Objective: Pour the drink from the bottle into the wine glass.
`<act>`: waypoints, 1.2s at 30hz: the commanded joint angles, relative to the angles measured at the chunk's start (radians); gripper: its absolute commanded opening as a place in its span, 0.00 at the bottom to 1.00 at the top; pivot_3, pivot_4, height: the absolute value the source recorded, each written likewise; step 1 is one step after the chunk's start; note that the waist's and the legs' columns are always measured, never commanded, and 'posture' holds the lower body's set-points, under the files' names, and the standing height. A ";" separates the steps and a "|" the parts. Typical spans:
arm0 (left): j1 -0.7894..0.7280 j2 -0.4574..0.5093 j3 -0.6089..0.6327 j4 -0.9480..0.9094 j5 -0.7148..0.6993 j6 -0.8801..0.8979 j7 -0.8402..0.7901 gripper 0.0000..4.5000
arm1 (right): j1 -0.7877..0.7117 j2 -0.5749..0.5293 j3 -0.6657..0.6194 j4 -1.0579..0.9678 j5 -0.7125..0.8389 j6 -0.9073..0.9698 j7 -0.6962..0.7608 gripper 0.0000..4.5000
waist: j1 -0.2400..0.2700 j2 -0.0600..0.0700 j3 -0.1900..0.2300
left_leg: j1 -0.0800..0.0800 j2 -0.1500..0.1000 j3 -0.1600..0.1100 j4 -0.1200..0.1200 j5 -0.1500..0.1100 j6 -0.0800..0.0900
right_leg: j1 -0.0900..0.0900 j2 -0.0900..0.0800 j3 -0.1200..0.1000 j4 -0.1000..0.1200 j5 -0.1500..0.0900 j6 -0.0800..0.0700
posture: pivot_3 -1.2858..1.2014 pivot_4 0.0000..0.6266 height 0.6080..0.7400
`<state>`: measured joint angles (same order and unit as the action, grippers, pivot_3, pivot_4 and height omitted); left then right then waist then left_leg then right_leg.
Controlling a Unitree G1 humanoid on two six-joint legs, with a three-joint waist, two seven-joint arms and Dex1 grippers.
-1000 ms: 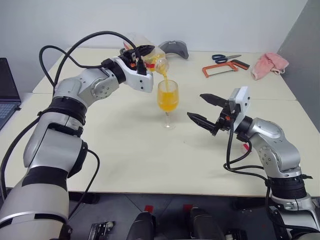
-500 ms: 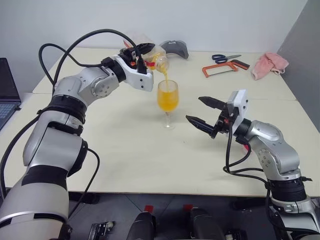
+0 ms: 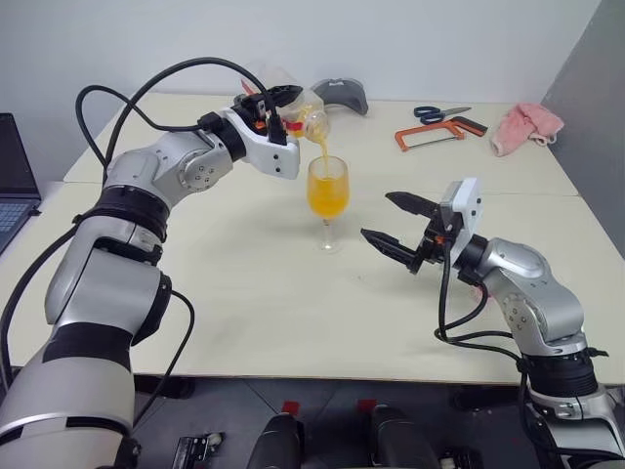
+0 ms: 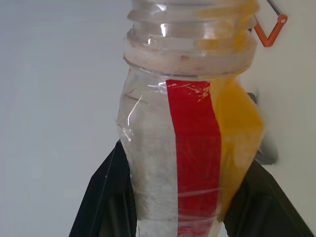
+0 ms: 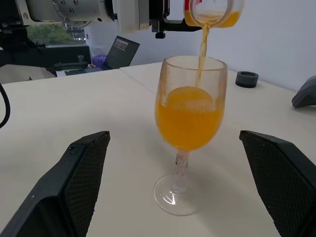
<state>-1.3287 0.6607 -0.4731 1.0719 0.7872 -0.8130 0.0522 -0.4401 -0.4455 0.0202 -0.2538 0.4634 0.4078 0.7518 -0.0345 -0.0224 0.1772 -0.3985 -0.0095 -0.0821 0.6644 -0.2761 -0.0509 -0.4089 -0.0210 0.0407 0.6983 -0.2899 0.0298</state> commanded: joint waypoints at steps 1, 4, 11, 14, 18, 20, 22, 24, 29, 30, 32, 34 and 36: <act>-0.014 -0.007 0.045 -0.005 -0.064 0.013 -0.024 0.38 | -0.001 0.016 -0.013 -0.051 -0.005 -0.025 -0.031 1.00 | 0.000 0.000 0.000 | 0.000 0.000 0.000 0.000 0.000 0.000 | 0.000 0.000 0.000 0.000 0.000 0.000 | 0.52 0.24 1.00; 0.011 -0.033 0.081 -0.013 -0.143 0.033 -0.083 0.38 | 0.003 0.023 0.003 -0.061 -0.044 -0.058 -0.050 1.00 | 0.000 0.000 0.000 | 0.000 0.000 0.000 0.000 0.000 0.000 | 0.000 0.000 0.000 0.000 0.000 0.000 | 0.52 0.24 1.00; 0.099 -0.105 0.216 -0.065 -0.377 0.129 -0.266 0.38 | 0.010 0.028 0.039 -0.100 -0.089 -0.084 -0.060 1.00 | -0.002 0.000 0.000 | 0.000 0.000 0.000 0.000 0.001 -0.002 | 0.000 0.000 0.000 0.000 0.000 0.000 | 0.52 0.24 1.00; 0.153 -0.145 0.326 -0.132 -0.548 0.260 -0.364 0.38 | 0.020 0.024 0.044 -0.151 -0.062 -0.043 -0.057 1.00 | -0.002 0.000 0.000 | 0.000 0.001 0.000 0.001 0.002 -0.003 | -0.001 0.000 0.000 0.000 0.000 0.000 | 0.52 0.24 1.00; 0.268 -0.172 0.501 -0.291 -0.786 0.538 -0.455 0.38 | 0.024 0.021 0.068 -0.228 -0.014 0.052 -0.056 1.00 | -0.017 0.000 0.000 | 0.000 0.003 -0.001 0.001 0.002 -0.004 | -0.001 -0.001 0.000 0.001 0.000 0.000 | 0.52 0.24 1.00; 0.311 -0.175 0.538 -0.366 -0.832 0.632 -0.466 0.38 | 0.021 0.022 0.075 -0.243 -0.006 0.081 -0.066 1.00 | -0.024 0.000 0.000 | 0.000 0.003 -0.003 0.001 0.002 -0.004 | -0.001 0.000 0.000 0.002 0.000 0.000 | 0.52 0.24 1.00; 0.377 -0.177 0.603 -0.447 -0.914 0.749 -0.474 0.38 | 0.011 0.036 0.099 -0.258 -0.015 0.122 -0.100 1.00 | -0.026 0.000 0.000 | 0.000 0.003 -0.005 0.001 0.002 -0.004 | 0.000 0.000 0.000 0.002 0.000 0.000 | 0.52 0.24 1.00; 0.479 -0.158 0.673 -0.512 -0.990 0.859 -0.488 0.38 | -0.015 0.042 0.155 -0.269 -0.056 0.196 -0.151 1.00 | -0.030 0.000 -0.001 | 0.000 0.003 -0.006 0.001 0.002 -0.004 | -0.001 0.000 0.000 0.003 0.000 0.000 | 0.52 0.24 1.00; 0.619 -0.146 0.753 -0.635 -1.087 1.032 -0.496 0.38 | -0.052 0.061 0.220 -0.271 -0.079 0.246 -0.174 1.00 | -0.037 0.000 -0.001 | 0.001 0.004 -0.010 0.002 0.002 -0.004 | -0.001 -0.001 -0.001 0.005 0.000 0.000 | 0.52 0.24 1.00; 0.637 -0.141 0.755 -0.645 -1.085 1.036 -0.496 0.38 | -0.055 0.064 0.231 -0.272 -0.085 0.234 -0.166 1.00 | -0.032 -0.001 -0.001 | 0.000 0.004 -0.011 0.003 0.002 -0.004 | -0.001 -0.001 -0.001 0.005 0.000 0.000 | 0.52 0.24 1.00; 0.679 -0.136 0.779 -0.658 -1.103 1.053 -0.499 0.38 | -0.065 0.072 0.267 -0.259 -0.107 0.212 -0.150 1.00 | -0.025 -0.002 -0.002 | -0.001 0.003 -0.012 0.004 0.002 -0.004 | 0.000 -0.001 -0.002 0.004 0.000 0.000 | 0.52 0.24 1.00; 0.703 -0.133 0.789 -0.656 -1.103 1.046 -0.496 0.38 | -0.076 0.078 0.284 -0.240 -0.119 0.200 -0.141 1.00 | -0.022 -0.002 -0.002 | 0.000 0.003 -0.012 0.004 0.002 -0.004 | 0.000 -0.002 -0.002 0.004 0.000 0.000 | 0.52 0.24 1.00; 0.712 -0.132 0.792 -0.642 -1.094 1.030 -0.491 0.38 | -0.087 0.083 0.289 -0.223 -0.125 0.194 -0.135 1.00 | -0.019 -0.002 -0.002 | 0.000 0.003 -0.012 0.004 0.002 -0.004 | 0.001 -0.002 -0.002 0.004 0.000 0.000 | 0.52 0.24 1.00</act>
<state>-0.6126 0.5169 0.3025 0.4583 -0.3008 0.2380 -0.4443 -0.5045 -0.3686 0.3095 -0.4687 0.3431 0.6241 0.6094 -0.0536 -0.0246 0.1751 -0.3986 -0.0065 -0.0939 0.6683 -0.2740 -0.0546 -0.4080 -0.0227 0.0386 0.7021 -0.2899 0.0297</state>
